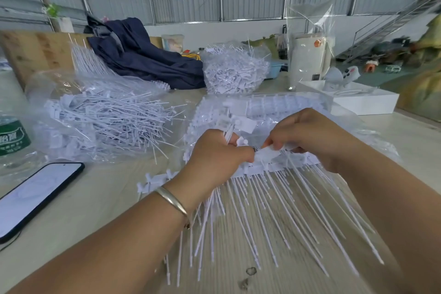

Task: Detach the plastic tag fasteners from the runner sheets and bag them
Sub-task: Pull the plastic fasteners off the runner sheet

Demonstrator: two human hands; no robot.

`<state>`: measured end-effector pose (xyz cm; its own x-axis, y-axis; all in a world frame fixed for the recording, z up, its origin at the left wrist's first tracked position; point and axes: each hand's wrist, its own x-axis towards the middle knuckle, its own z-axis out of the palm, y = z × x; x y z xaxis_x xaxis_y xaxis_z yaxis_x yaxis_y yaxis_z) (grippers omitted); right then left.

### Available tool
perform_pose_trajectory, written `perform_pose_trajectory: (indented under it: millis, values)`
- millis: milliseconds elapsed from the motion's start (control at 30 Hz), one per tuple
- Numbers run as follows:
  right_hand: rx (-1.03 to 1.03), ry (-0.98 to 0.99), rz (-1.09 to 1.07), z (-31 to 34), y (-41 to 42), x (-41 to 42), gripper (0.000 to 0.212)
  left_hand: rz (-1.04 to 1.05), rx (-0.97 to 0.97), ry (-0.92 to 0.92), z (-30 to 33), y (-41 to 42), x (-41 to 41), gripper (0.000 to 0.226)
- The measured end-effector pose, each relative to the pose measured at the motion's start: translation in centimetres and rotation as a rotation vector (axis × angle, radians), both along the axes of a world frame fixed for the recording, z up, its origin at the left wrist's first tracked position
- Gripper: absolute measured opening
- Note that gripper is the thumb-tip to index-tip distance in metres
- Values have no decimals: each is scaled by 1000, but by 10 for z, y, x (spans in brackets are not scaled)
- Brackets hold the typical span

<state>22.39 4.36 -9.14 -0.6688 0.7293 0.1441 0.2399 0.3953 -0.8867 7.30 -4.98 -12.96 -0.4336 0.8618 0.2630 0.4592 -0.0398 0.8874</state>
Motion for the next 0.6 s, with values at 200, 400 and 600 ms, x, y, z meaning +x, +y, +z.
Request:
perform_pose_trajectory:
  millis: [200,400,600]
  values:
    - [-33,-114,-23,-1,-2,-2,12,219,-40,-52,4,-2,-20,19]
    - [-19,28,-92,-18,9,-9,34,-24,-50,-853,5,0,-42,34]
    - [-166,204,120,-24,9,-14,13,-127,-166,-855,-3,2,-30,39]
